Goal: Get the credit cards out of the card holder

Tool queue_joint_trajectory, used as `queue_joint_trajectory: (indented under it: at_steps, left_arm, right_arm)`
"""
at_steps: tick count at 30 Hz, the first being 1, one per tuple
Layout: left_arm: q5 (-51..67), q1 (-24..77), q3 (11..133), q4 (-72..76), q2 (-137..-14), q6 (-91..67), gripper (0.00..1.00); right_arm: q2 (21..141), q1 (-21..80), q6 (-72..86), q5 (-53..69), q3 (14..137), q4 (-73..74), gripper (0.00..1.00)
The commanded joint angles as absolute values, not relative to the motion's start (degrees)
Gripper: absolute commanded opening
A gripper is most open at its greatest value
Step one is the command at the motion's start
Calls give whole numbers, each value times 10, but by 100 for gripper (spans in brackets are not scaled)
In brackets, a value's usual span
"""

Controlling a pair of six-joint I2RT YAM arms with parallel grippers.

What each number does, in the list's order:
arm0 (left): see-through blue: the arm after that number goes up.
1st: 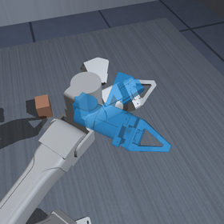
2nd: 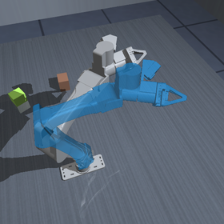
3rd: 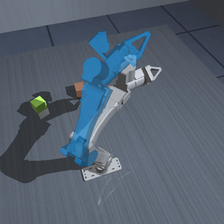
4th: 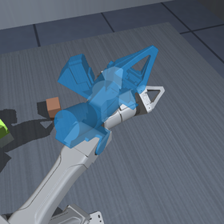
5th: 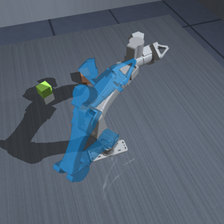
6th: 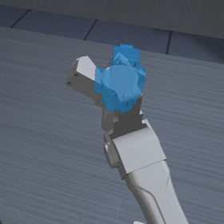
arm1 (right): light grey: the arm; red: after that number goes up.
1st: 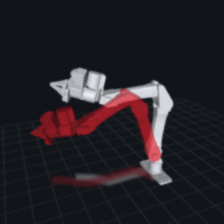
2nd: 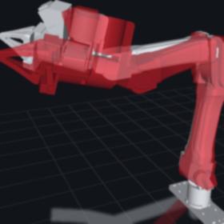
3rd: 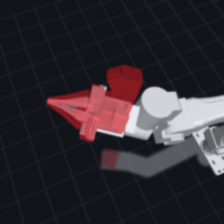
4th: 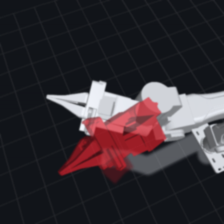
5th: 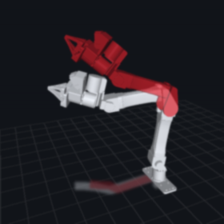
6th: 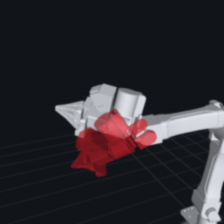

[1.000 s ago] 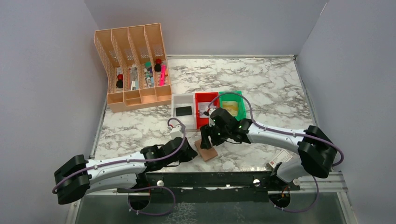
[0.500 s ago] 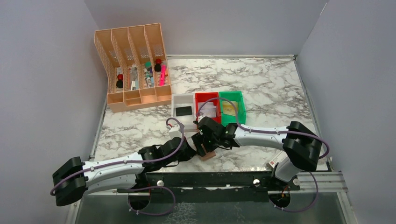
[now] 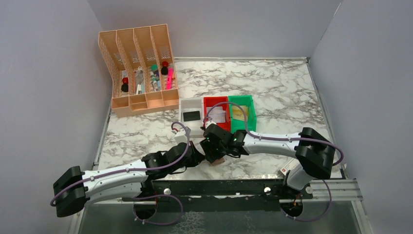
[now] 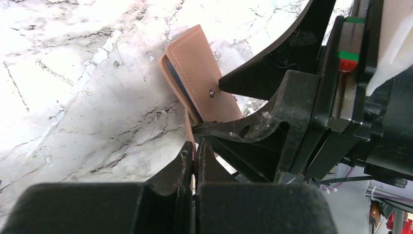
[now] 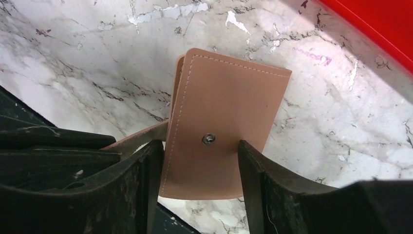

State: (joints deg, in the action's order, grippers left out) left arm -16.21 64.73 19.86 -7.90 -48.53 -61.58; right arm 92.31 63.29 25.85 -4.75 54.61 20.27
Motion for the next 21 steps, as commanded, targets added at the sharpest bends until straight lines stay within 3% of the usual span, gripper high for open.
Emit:
queue_joint_trajectory:
  at_steps: [1, 10, 21]
  left_arm:
    - [-184, 648, 216, -84, -471, -611, 0]
    - [-186, 648, 212, -117, -445, -623, 0]
    - [-190, 648, 212, -131, -429, -626, 0]
  right_arm:
    - [906, 636, 278, -89, 543, 218, 59]
    - [856, 570, 309, 1, 486, 168, 49]
    - [832, 479, 336, 128, 424, 103, 50]
